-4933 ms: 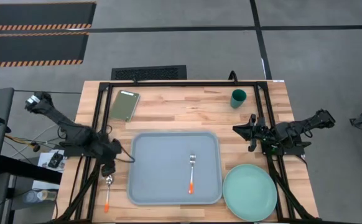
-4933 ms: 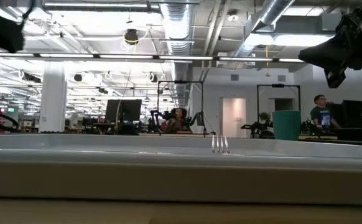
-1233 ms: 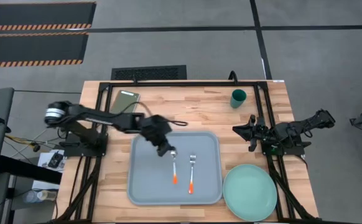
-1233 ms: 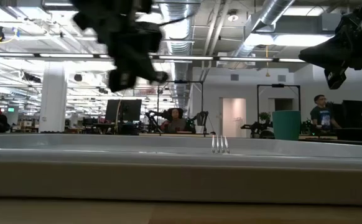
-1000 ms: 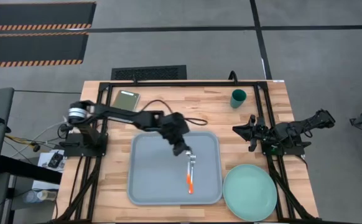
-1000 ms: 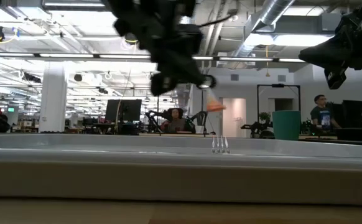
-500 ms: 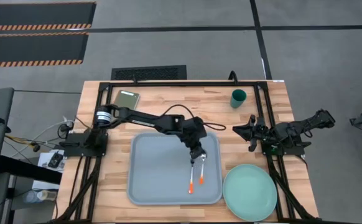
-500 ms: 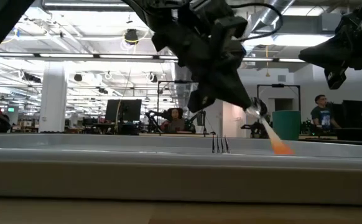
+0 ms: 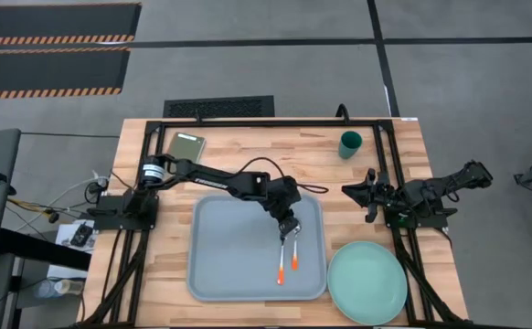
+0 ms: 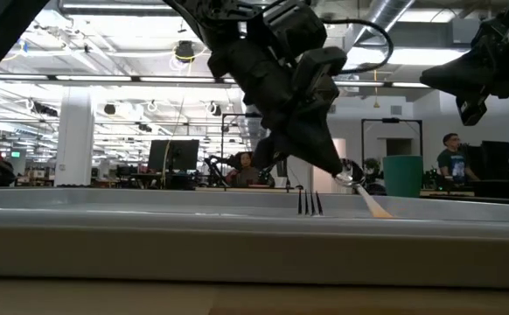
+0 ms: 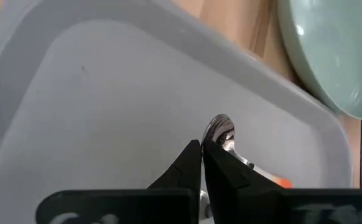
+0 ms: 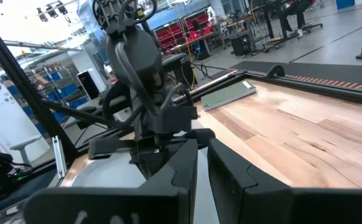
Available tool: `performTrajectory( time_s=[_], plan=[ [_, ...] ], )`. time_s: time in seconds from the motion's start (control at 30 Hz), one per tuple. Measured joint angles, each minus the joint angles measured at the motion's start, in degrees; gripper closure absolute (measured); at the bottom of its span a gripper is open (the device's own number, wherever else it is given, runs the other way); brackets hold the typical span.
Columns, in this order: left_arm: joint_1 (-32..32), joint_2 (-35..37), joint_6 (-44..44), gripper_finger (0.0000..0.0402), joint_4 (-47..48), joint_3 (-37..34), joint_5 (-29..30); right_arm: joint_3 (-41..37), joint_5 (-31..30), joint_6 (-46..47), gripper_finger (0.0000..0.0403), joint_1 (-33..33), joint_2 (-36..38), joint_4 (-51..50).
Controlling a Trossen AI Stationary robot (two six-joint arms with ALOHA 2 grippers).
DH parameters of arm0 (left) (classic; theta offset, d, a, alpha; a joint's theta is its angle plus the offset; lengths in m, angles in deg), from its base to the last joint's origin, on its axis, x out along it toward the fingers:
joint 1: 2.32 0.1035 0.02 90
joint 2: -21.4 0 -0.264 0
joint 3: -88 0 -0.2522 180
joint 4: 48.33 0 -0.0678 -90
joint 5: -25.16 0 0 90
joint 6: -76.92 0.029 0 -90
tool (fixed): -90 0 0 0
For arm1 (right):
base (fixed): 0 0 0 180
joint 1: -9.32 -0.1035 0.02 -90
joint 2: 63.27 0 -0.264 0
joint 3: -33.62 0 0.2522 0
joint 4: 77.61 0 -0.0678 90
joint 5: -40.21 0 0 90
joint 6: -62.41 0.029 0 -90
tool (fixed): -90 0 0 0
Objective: Pick and place plate/cup/fork/spoon on tray
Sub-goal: Put the orange spoon to the right of the orange fork on the light gray tray
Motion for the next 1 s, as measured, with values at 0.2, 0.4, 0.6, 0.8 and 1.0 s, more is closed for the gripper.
performTrajectory(
  time_s=[0.2, 0.4, 0.6, 0.8, 1.0],
  plan=[
    [-0.7, -0.9, 0.0, 0.0401, 0.0, -0.4, 0.1, 0.0, 0.0, 0.0, 0.0337, 0.0, 0.0, 0.0],
    [-1.5, -2.0, -0.4, 0.0401, -0.2, -0.5, 0.5, 0.0, 0.0, 0.0, 0.0337, 0.0, 0.0, 0.0],
    [-1.6, -1.9, -0.4, 0.0401, -1.8, -0.4, 2.0, 0.0, 0.0, 0.0, 0.0337, 0.0, 0.0, 0.0],
    [-2.1, -1.9, -0.3, 0.0401, -2.7, -0.4, 2.6, 0.0, 0.0, 0.0, 0.0337, 0.0, 0.0, 0.0],
    [-2.9, -1.9, -0.2, 0.0400, -2.8, -0.4, 3.2, 0.0, 0.0, 0.0, 0.0337, 0.0, 0.0, 0.0]
  ],
)
